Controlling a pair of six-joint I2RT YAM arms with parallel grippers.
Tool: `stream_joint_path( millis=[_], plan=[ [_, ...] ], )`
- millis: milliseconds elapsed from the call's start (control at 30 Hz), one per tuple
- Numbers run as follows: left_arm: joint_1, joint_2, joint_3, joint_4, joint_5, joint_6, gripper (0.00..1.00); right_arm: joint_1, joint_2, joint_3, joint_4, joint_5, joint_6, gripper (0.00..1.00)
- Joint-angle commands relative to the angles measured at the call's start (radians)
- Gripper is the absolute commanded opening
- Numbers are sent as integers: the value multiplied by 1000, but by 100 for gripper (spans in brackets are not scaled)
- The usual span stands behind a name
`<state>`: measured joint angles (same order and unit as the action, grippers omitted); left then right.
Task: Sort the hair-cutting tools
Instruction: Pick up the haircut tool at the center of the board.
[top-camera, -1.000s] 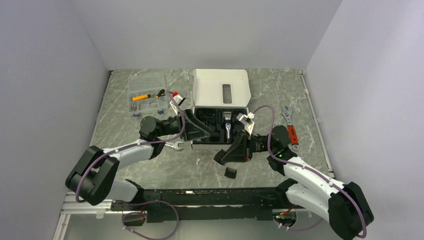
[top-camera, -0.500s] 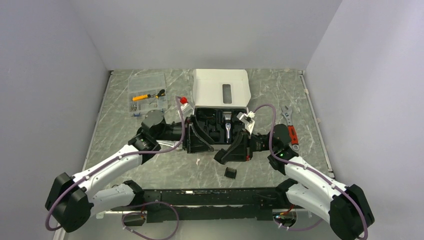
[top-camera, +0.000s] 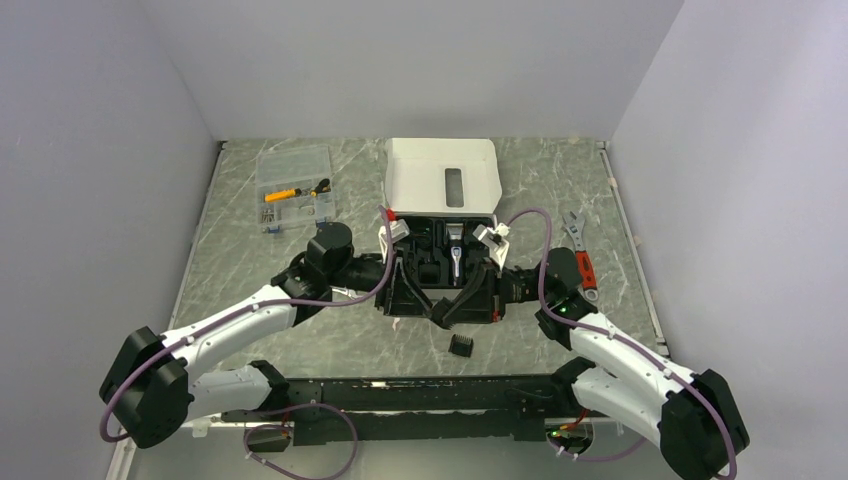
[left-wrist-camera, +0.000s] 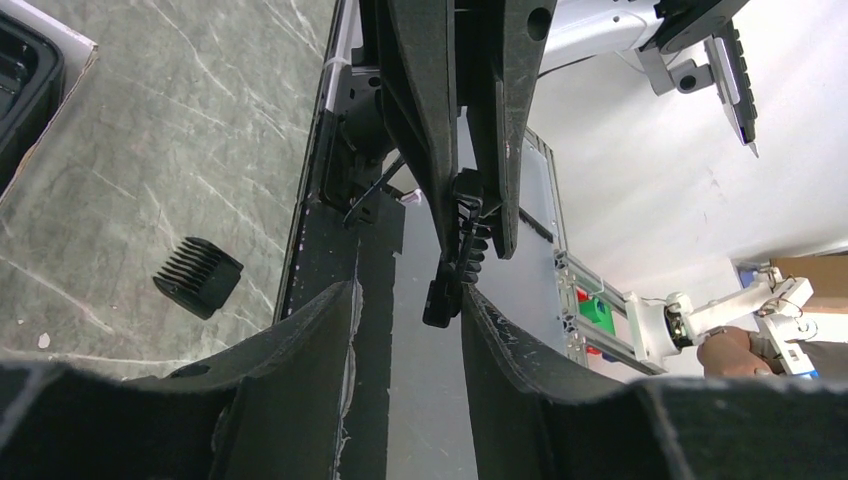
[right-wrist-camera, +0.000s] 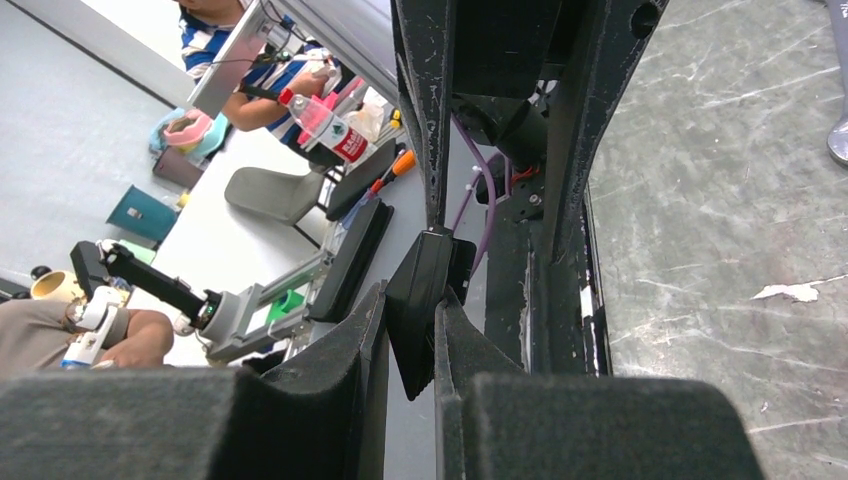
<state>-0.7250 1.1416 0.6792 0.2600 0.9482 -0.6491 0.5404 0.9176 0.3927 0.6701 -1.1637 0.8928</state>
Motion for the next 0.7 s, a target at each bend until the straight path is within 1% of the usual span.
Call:
stream_joint_path(
  millis=[0, 200, 300, 400, 667],
  plan=[
    [-20, -3, 43, 52, 20, -2, 49, 6, -25, 39, 3, -15, -34, 0],
    [-28, 2, 65, 61, 3, -4, 51, 8, -36, 33, -10, -12, -43, 0],
    [-36, -1, 76, 53, -7, 6, 48, 9, -42, 35, -33, -7, -59, 0],
    [-44, 0, 84, 38, -15, 14, 39, 9, -41, 32, -34, -3, -61, 0],
    [-73, 7, 81, 40, -24, 23, 19, 11, -41, 35, -46, 3, -70, 0]
  ],
)
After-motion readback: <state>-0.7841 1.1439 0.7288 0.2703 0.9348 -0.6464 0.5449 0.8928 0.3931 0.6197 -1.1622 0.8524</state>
